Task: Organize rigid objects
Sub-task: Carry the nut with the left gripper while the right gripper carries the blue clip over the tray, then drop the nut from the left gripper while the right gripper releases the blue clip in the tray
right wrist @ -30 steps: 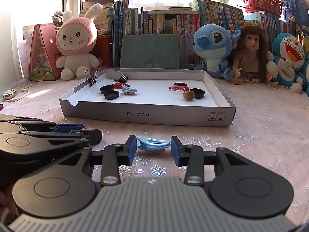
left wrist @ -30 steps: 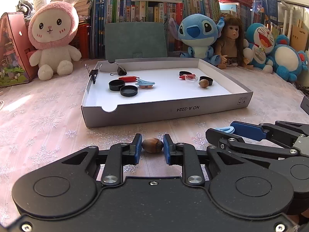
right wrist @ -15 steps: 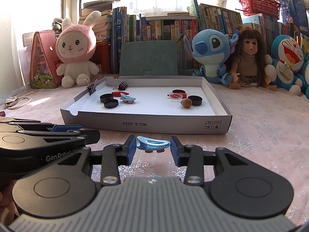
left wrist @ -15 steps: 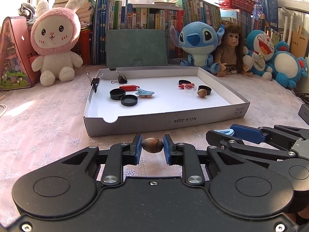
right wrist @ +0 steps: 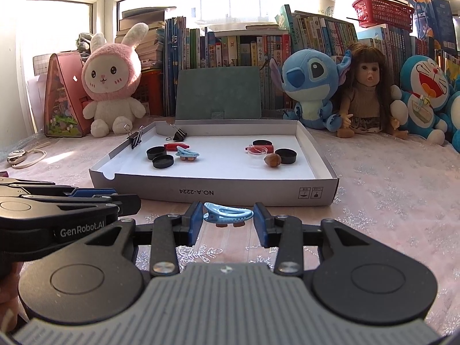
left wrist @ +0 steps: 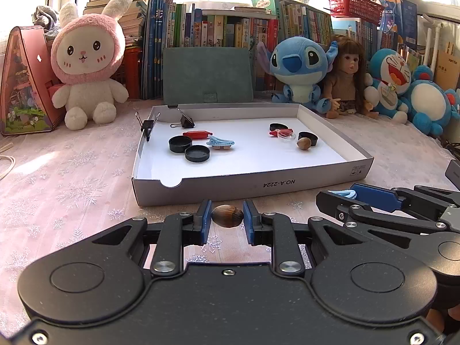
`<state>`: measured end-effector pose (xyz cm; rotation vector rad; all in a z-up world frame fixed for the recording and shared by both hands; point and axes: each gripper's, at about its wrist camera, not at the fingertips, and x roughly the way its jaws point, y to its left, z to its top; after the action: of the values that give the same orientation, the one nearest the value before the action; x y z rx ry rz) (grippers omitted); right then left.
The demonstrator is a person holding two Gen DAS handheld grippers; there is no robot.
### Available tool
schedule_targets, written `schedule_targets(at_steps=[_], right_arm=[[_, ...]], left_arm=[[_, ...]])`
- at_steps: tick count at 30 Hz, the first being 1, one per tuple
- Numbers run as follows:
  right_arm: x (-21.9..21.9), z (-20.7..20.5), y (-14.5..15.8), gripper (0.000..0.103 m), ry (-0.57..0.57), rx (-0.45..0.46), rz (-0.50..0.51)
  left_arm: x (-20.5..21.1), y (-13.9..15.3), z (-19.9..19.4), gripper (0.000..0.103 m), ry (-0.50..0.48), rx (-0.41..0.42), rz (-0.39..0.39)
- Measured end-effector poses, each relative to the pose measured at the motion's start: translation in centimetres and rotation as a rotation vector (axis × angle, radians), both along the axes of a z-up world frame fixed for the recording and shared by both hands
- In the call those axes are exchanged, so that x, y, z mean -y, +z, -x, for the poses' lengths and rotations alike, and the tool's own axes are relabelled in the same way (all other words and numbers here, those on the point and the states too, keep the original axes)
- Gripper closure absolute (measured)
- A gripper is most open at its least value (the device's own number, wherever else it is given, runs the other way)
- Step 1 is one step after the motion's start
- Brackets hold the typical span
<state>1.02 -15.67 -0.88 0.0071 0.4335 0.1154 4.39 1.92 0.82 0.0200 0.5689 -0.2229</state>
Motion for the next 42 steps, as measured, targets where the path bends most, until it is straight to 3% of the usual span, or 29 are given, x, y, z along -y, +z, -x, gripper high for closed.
schedule_targets(at_steps=[42], right_arm=[[2.8,-4.4,3.0,0.059,-0.039,0.034,0.005]], left_arm=[[-0.2,3.0,-5.9,0.081,0.044,-0.014,0.031]])
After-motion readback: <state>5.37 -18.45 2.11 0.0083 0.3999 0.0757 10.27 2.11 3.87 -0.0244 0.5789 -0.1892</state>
